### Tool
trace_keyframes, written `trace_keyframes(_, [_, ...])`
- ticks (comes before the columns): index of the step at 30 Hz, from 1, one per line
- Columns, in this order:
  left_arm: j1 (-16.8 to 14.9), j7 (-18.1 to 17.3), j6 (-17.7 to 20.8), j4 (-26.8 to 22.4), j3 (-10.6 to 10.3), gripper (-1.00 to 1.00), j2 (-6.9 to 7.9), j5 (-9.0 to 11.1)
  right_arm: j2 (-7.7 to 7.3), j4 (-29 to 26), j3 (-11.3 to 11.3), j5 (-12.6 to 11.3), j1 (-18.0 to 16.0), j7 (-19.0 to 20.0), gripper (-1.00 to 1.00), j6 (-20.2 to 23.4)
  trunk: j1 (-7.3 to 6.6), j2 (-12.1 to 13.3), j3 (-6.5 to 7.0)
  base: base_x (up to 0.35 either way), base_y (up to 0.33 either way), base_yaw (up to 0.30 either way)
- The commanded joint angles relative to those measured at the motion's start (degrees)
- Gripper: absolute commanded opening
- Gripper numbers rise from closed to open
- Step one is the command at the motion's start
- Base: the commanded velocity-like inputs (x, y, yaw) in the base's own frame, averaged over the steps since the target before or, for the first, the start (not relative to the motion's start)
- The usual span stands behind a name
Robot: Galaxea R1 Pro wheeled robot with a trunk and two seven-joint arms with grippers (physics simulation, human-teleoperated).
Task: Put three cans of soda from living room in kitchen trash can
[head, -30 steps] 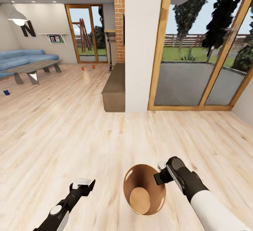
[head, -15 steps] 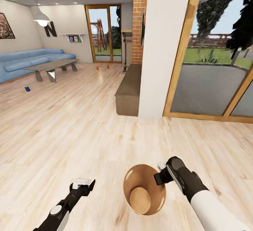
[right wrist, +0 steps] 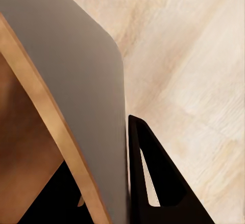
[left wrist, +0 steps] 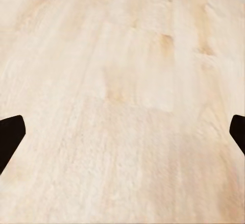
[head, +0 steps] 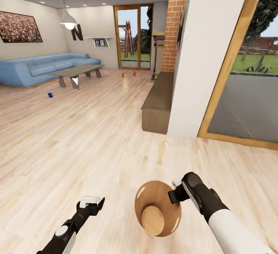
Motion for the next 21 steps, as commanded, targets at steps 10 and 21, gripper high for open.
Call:
trace_keyframes(10, [0.0, 0.0, 0.02, 0.0, 0.0, 1.0, 0.0, 0.0, 0.28, -0.02, -0.03, -1.41, 0.07, 0.19, -1.0, 0.18, 0.0, 0.0, 0.01, 0.301, 0.0, 0.224])
trace_keyframes(21, [0.0, 0.0, 0.0, 0.0, 0.0, 1.0, 0.0, 0.0, 0.28, -0.02, -0.03, -1.41, 0.07, 0.2, -1.0, 0.18, 0.0, 0.0, 0.01, 0.288, 0.0, 0.229])
